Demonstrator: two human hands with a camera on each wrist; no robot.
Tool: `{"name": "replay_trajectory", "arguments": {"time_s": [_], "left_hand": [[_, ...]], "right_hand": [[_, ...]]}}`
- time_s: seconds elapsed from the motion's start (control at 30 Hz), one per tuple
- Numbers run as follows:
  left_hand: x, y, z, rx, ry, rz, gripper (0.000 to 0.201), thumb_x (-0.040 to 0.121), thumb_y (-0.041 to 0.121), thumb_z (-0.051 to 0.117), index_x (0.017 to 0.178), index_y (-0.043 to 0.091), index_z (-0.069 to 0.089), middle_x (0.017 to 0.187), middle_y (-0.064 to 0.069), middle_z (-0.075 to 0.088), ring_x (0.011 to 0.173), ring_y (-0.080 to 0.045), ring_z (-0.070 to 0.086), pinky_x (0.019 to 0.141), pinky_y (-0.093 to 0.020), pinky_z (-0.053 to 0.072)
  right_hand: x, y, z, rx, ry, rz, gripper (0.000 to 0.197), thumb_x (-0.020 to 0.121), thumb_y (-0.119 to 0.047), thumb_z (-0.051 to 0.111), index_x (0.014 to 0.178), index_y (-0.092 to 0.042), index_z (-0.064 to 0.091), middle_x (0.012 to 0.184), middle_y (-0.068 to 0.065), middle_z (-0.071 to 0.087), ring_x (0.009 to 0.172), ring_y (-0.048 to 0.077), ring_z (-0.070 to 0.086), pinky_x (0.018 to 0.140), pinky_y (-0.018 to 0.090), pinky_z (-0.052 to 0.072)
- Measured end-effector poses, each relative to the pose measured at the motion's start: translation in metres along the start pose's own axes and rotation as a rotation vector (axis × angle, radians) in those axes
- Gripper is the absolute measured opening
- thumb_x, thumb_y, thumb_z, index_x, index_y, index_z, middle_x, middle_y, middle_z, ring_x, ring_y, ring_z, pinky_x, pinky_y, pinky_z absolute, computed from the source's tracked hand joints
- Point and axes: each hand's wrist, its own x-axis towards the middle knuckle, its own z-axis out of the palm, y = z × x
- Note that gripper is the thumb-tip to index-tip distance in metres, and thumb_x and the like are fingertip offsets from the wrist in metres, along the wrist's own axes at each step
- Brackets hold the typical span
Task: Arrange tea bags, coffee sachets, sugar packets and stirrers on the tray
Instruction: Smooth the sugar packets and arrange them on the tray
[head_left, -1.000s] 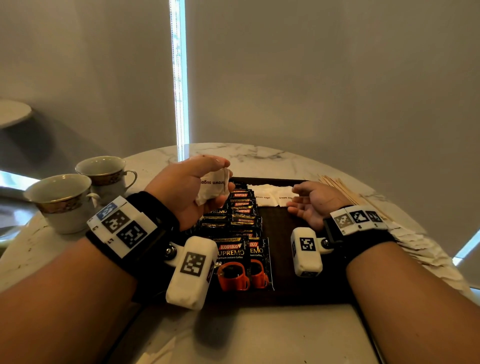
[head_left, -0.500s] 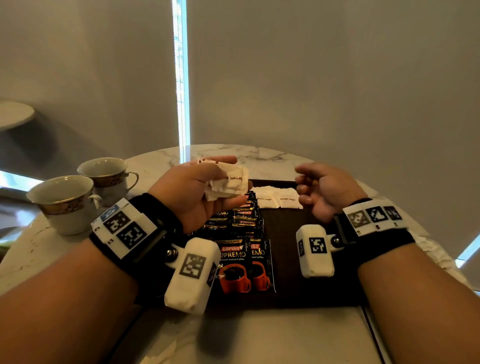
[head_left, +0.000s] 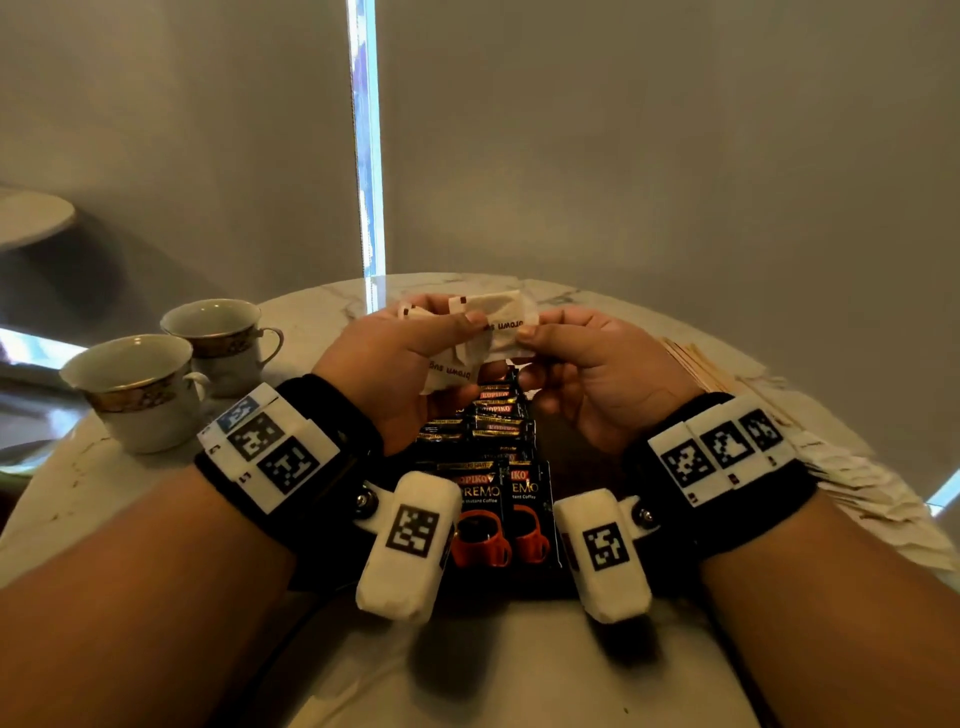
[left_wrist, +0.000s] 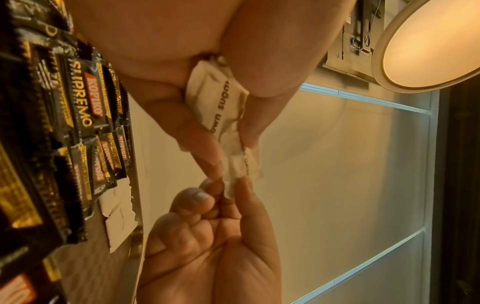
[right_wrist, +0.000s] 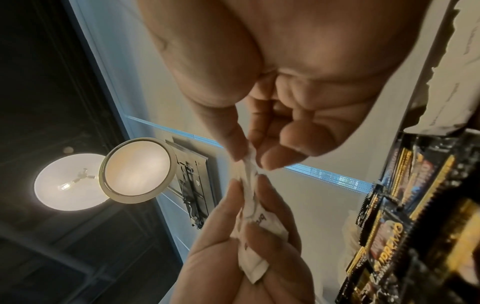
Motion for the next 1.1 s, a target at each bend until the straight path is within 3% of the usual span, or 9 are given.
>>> {"name": "replay_trajectory", "arguments": {"time_s": [0.2, 0.37, 0.53, 0.7, 0.77, 0.83, 0.9, 1.0, 1.1], "left_hand": [[0.001, 0.000, -0.001, 0.001, -0.026, -0.044, 0.033, 0.092, 0.016, 0.066, 0.124, 0.008, 0.059, 0.079, -0.009, 0.065, 0.054, -0.015, 0.056, 0.040, -0.021, 0.037], [0.002, 0.000, -0.001, -0.021, -0.078, -0.061, 0.037, 0.083, 0.015, 0.069, 0.118, 0.014, 0.057, 0.077, -0.008, 0.062, 0.051, -0.013, 0.053, 0.037, -0.018, 0.032], [0.003, 0.000, -0.002, -0.060, -0.061, -0.094, 0.005, 0.090, 0.011, 0.063, 0.094, 0.013, 0.061, 0.086, -0.008, 0.066, 0.057, -0.015, 0.055, 0.037, -0.019, 0.035], [0.004, -0.002, -0.003, -0.067, -0.095, -0.070, 0.028, 0.076, 0.020, 0.069, 0.101, 0.012, 0.059, 0.079, -0.003, 0.063, 0.059, -0.015, 0.054, 0.038, -0.018, 0.032], [0.005, -0.002, -0.004, -0.057, -0.111, -0.063, 0.038, 0.077, 0.023, 0.072, 0.110, 0.012, 0.058, 0.080, -0.002, 0.062, 0.058, -0.013, 0.053, 0.039, -0.019, 0.031], [0.005, -0.004, -0.004, -0.050, -0.136, -0.062, 0.043, 0.078, 0.024, 0.077, 0.115, 0.012, 0.058, 0.081, -0.003, 0.061, 0.059, -0.013, 0.053, 0.040, -0.020, 0.034], [0.004, -0.005, -0.002, -0.035, -0.158, -0.066, 0.045, 0.076, 0.025, 0.079, 0.114, 0.011, 0.060, 0.082, -0.005, 0.062, 0.059, -0.014, 0.054, 0.041, -0.021, 0.038], [-0.001, -0.006, 0.003, 0.009, -0.154, -0.052, 0.034, 0.075, 0.022, 0.074, 0.104, 0.010, 0.062, 0.082, -0.010, 0.066, 0.054, -0.017, 0.056, 0.042, -0.021, 0.039], [-0.003, -0.004, 0.008, -0.006, -0.105, -0.023, 0.011, 0.084, 0.013, 0.068, 0.092, 0.014, 0.059, 0.079, -0.011, 0.069, 0.057, -0.020, 0.062, 0.043, -0.021, 0.042]], "right_hand": [[0.003, 0.004, 0.000, 0.085, 0.063, 0.014, 0.019, 0.094, -0.008, 0.059, 0.113, -0.002, 0.057, 0.081, 0.010, 0.070, 0.063, 0.019, 0.064, 0.042, 0.022, 0.045], [0.008, 0.006, 0.001, 0.153, 0.119, -0.034, 0.006, 0.096, -0.006, 0.055, 0.093, -0.006, 0.060, 0.076, 0.008, 0.072, 0.065, 0.019, 0.066, 0.043, 0.022, 0.047], [0.012, 0.006, -0.005, 0.230, 0.171, -0.066, 0.015, 0.098, -0.006, 0.050, 0.086, -0.008, 0.059, 0.071, 0.006, 0.071, 0.060, 0.015, 0.068, 0.049, 0.024, 0.050], [0.012, 0.006, -0.007, 0.264, 0.174, -0.051, 0.010, 0.097, -0.005, 0.054, 0.090, -0.005, 0.062, 0.075, 0.010, 0.073, 0.067, 0.021, 0.071, 0.053, 0.029, 0.054], [0.011, 0.006, -0.005, 0.278, 0.171, -0.036, 0.011, 0.096, -0.005, 0.058, 0.102, 0.001, 0.063, 0.086, 0.018, 0.073, 0.077, 0.029, 0.073, 0.059, 0.034, 0.058], [0.009, 0.008, 0.000, 0.284, 0.139, -0.032, 0.030, 0.092, -0.006, 0.062, 0.118, 0.009, 0.060, 0.106, 0.030, 0.069, 0.095, 0.044, 0.069, 0.077, 0.051, 0.059], [0.006, 0.008, 0.001, 0.268, 0.097, -0.037, 0.030, 0.089, -0.004, 0.065, 0.116, 0.008, 0.063, 0.110, 0.033, 0.067, 0.102, 0.048, 0.066, 0.089, 0.060, 0.054], [0.004, 0.007, 0.001, 0.223, 0.054, -0.053, 0.015, 0.089, -0.002, 0.065, 0.103, 0.001, 0.067, 0.095, 0.024, 0.072, 0.088, 0.039, 0.070, 0.085, 0.055, 0.058], [0.003, 0.006, 0.002, 0.244, 0.009, -0.067, 0.029, 0.080, -0.008, 0.070, 0.107, -0.001, 0.064, 0.094, 0.020, 0.072, 0.080, 0.032, 0.071, 0.068, 0.044, 0.061]]}}
